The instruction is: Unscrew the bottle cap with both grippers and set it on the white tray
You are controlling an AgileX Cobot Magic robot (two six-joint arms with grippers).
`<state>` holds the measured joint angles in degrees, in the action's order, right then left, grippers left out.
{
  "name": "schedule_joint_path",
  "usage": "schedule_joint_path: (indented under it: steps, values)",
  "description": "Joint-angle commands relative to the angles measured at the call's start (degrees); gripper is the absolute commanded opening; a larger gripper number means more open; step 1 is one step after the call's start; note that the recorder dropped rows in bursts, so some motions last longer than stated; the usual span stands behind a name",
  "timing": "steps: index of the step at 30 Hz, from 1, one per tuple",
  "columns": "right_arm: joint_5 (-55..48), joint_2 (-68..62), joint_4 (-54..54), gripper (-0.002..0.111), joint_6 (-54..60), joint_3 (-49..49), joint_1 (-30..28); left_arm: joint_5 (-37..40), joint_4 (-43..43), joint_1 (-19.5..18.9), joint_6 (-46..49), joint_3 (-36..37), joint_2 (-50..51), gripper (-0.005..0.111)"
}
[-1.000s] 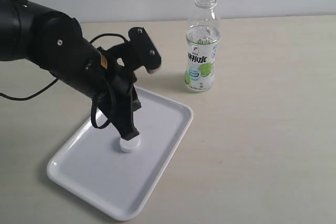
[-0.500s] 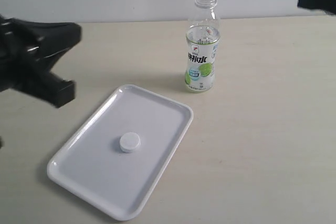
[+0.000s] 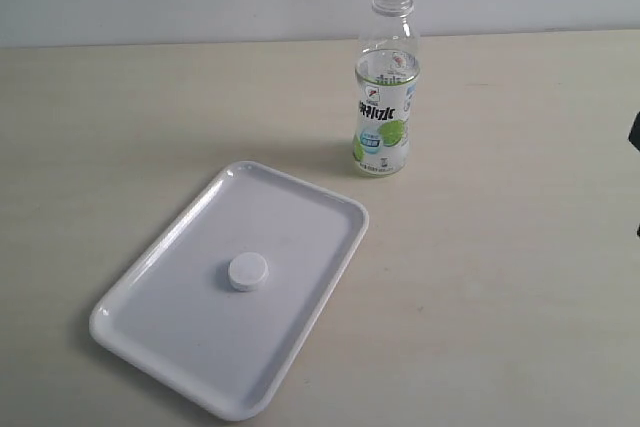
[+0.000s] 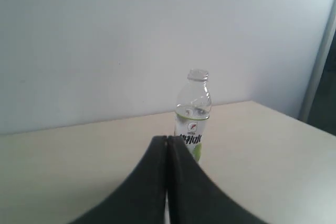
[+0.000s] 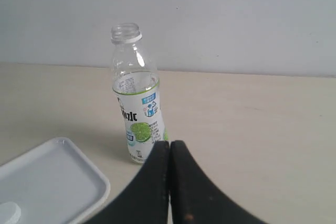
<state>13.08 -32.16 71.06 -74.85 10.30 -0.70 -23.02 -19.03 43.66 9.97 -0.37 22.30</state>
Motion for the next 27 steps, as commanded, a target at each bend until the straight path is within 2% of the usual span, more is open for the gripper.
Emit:
schedule_joint_path:
  steps: [1, 9, 27]
  values:
    - [-0.8, 4.4, -1.1, 0.000, 1.3, -2.9, 0.0, 1.6, 1.7, 0.4, -1.4, 0.4, -4.8, 0.000]
    - [-1.0, 6.6, -0.7, 0.000, 1.1, -8.1, 0.0, 5.2, 1.7, 0.3, -1.4, 0.4, -6.5, 0.000]
    - [-0.8, 6.6, -1.0, 0.000, 0.8, -8.2, 0.0, 5.2, 1.9, 0.3, -1.4, 0.4, -6.5, 0.000]
